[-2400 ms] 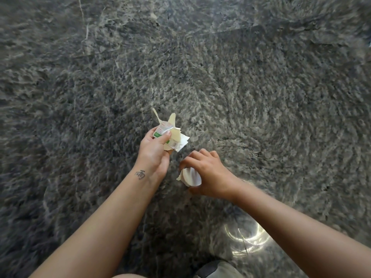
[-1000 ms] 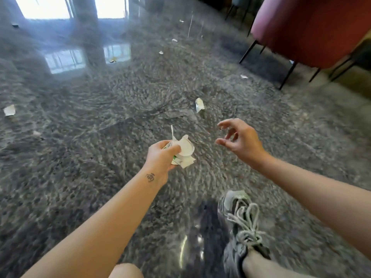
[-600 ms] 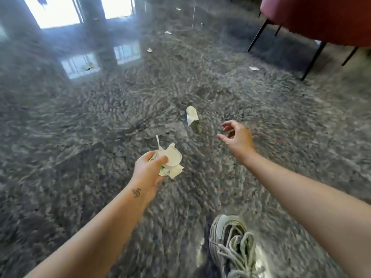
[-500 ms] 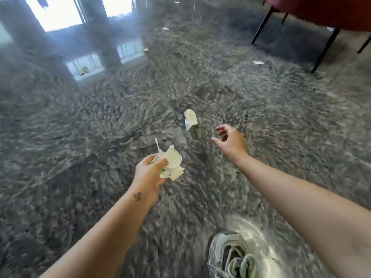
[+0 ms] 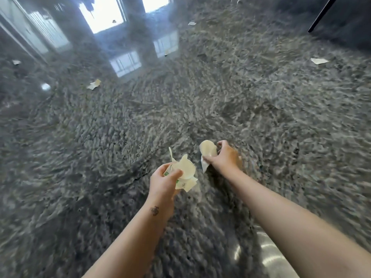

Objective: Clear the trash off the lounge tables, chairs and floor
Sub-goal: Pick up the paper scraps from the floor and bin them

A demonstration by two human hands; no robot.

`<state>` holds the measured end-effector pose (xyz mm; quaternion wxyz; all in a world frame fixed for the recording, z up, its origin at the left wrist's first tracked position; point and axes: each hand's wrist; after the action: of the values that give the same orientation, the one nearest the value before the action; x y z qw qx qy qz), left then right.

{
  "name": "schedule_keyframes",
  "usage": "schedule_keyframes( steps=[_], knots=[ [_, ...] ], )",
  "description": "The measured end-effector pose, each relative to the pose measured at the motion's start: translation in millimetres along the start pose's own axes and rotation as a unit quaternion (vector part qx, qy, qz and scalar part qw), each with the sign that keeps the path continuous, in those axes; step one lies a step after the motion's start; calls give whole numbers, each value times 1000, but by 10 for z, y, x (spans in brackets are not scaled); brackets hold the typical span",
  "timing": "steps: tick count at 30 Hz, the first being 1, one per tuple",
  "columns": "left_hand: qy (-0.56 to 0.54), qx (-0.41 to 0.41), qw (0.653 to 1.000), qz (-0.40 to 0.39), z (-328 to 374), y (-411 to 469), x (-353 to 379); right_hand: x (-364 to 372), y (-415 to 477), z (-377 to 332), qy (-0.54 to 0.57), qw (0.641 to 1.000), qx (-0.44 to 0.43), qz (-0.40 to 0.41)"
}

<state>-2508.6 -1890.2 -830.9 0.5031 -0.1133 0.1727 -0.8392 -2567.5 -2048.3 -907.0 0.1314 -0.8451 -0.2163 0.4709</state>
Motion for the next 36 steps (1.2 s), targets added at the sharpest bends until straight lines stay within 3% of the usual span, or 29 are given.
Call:
schedule_keyframes(
  steps=[7, 10, 13, 16, 21, 26, 33, 36],
  knots=[
    [25, 2, 999, 46, 161, 356, 187, -228, -30, -240, 203, 977, 17, -54],
    [-2, 4, 1000, 31, 193, 542, 284, -328, -43, -382, 321, 944, 6, -79],
    [-45, 7, 999, -10, 203, 650, 448, -405, -128, -524, 413, 897, 26, -154],
    [-95, 6, 993, -75, 247, 679, 634, -518, -163, -613, 431, 891, 70, -128],
    [-106, -76, 983, -126, 771, 137, 536, -1045, -760, -762, 408, 898, 140, -92],
    [-170, -142, 968, -115, 1701, -428, 443, -1722, -1525, -1199, 393, 898, 174, -92],
    [-116, -104, 974, -164, 3092, -1078, 566, -2805, -2169, -1957, 391, 898, 194, -53],
    [-70, -82, 975, -195, 3493, -1186, 770, -3246, -2176, -2106, 427, 880, 198, -59]
  ],
)
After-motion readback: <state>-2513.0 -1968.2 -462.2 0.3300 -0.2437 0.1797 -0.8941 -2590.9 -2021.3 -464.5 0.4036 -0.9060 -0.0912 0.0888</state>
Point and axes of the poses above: each hand's wrist, its own y-axis towards the middle knuckle, its own x-axis out of the palm, z = x × y, and after that the axes turned 13 degrees about x, right-handed
